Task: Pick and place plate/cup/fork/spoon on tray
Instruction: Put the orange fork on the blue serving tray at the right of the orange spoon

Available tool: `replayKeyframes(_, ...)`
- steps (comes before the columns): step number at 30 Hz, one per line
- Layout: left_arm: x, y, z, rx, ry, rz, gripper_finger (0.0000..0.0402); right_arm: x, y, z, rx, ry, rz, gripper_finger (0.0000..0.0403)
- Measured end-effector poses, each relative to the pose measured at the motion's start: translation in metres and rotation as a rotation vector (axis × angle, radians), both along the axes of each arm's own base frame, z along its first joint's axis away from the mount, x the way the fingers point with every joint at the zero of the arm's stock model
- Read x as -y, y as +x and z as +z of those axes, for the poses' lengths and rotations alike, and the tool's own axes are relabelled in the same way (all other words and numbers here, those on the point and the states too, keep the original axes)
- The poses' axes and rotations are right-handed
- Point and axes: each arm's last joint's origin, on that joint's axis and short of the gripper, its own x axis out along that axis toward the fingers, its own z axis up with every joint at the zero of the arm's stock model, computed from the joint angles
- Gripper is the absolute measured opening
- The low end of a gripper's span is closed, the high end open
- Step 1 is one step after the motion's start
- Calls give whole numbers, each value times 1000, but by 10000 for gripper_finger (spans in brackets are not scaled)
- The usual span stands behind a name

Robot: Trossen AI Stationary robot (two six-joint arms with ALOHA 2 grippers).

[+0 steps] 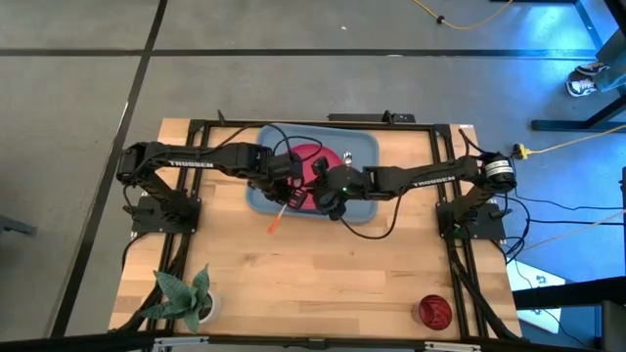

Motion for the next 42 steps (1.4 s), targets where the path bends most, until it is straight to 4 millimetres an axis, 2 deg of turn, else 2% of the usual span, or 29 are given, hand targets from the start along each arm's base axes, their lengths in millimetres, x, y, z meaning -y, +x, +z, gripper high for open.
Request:
replayKeyframes(11, -1, 9, -7, 15, -33, -12, 0, -3, 2, 2, 17, 31, 106, 81)
replayKeyframes(18, -3, 11, -7, 31, -35, -8, 0, -3, 1, 1, 11, 37, 113, 80)
replayKeyframes(28, -3, 15, -6, 77, -52, 0, 0, -4, 8, -13, -21, 53, 133, 80)
replayKeyframes(38, -3, 16, -5, 80, -56, -1, 0, -4, 9, -15, -21, 53, 133, 80)
replayKeyframes(42, -3, 16, -5, 80, -56, -2, 0, -4, 10, -14, -13, 56, 131, 57)
